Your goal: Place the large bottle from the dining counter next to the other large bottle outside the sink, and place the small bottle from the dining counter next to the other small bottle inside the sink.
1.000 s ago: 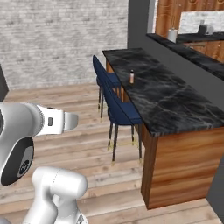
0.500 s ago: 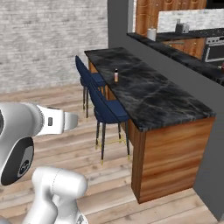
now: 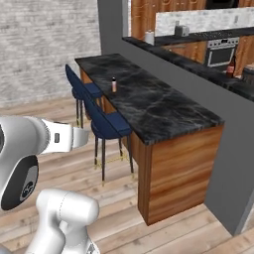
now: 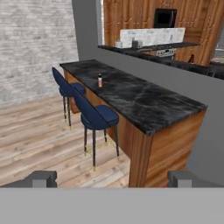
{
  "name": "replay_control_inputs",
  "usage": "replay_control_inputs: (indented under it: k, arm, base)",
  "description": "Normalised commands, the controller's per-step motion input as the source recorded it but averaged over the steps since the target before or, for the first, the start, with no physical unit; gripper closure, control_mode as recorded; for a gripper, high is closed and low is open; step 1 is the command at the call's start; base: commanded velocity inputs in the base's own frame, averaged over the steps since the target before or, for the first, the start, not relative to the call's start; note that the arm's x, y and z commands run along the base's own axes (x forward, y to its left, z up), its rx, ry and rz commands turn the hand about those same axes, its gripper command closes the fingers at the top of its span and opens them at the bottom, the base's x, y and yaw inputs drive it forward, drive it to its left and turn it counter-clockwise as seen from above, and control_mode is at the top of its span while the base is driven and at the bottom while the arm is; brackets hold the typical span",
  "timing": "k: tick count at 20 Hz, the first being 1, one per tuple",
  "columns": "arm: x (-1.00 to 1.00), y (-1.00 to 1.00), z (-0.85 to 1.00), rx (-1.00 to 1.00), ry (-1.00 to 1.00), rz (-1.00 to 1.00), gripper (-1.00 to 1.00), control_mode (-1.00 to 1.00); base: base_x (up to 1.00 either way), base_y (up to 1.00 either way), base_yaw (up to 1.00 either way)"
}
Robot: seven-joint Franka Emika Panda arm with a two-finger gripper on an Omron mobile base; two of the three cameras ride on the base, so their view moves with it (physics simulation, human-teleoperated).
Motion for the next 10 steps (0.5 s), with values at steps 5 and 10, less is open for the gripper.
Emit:
replay_control_inputs:
  k: [5, 10]
  arm:
    - [0.0, 0.0, 0.0, 0.0, 0.0, 0.0, -1.0, 1.0]
    - [0.0, 0.0, 0.0, 0.0, 0.0, 0.0, -1.0, 1.0]
  base:
    - [0.05, 0.08, -0.25]
    - [0.14, 0.18, -0.24]
